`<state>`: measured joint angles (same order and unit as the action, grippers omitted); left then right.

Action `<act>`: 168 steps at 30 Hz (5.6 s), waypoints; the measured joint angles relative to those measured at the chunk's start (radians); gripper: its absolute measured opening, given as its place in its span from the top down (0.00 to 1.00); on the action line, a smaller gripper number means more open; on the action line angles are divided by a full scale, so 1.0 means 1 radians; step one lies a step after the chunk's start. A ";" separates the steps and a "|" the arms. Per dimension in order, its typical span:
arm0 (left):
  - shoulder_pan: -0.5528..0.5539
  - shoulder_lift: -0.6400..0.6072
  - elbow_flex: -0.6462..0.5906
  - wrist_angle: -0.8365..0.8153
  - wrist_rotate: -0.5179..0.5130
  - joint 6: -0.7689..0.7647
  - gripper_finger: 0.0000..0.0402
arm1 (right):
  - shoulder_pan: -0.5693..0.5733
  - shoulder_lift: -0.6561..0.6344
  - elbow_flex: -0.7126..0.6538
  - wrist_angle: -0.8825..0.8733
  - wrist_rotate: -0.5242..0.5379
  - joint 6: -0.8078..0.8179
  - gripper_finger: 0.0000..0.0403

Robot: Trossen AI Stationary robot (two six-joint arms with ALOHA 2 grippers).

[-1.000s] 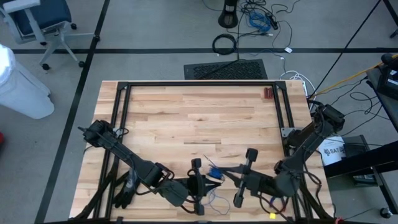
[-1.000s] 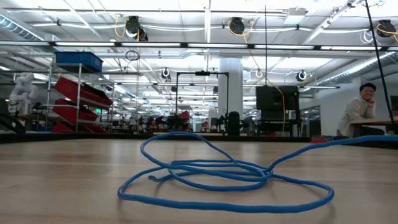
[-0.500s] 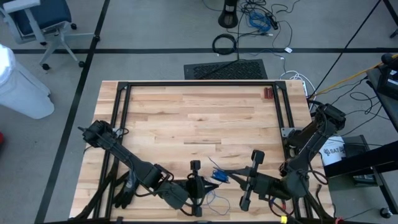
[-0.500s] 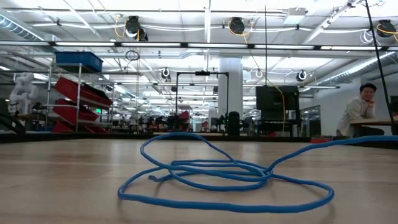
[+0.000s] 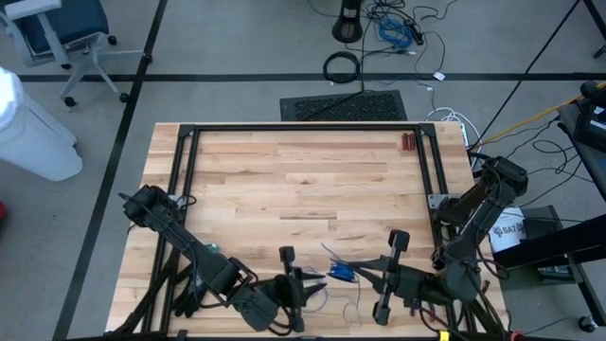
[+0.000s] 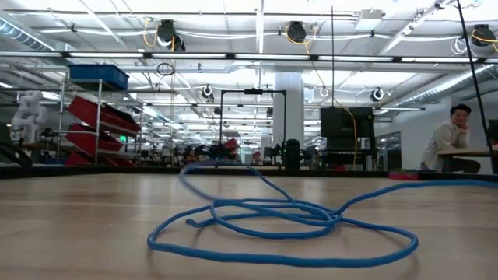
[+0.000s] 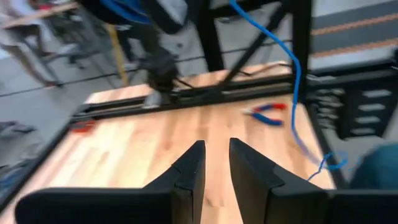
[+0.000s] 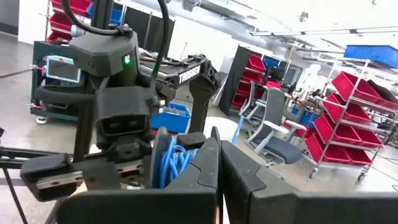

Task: Coil cords
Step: Coil the blue wire onto the spool

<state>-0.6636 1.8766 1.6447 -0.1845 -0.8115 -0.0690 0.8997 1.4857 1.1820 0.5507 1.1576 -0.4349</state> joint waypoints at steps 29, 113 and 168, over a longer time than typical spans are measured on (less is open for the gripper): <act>-0.060 -0.001 0.000 0.347 -0.167 0.298 0.80 | 0.006 0.000 0.000 0.001 -0.091 0.034 1.00; 0.020 -0.080 -0.001 0.131 0.213 0.074 1.00 | -0.017 -0.094 0.000 -0.479 -0.295 0.400 0.83; -0.060 -0.080 0.000 0.165 0.077 0.083 0.79 | -0.049 -0.133 0.000 -0.510 -0.235 0.423 1.00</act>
<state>-0.7233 1.7962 1.6444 -0.0197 -0.7345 0.0139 0.8511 1.3527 1.1816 0.0410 0.9224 -0.0118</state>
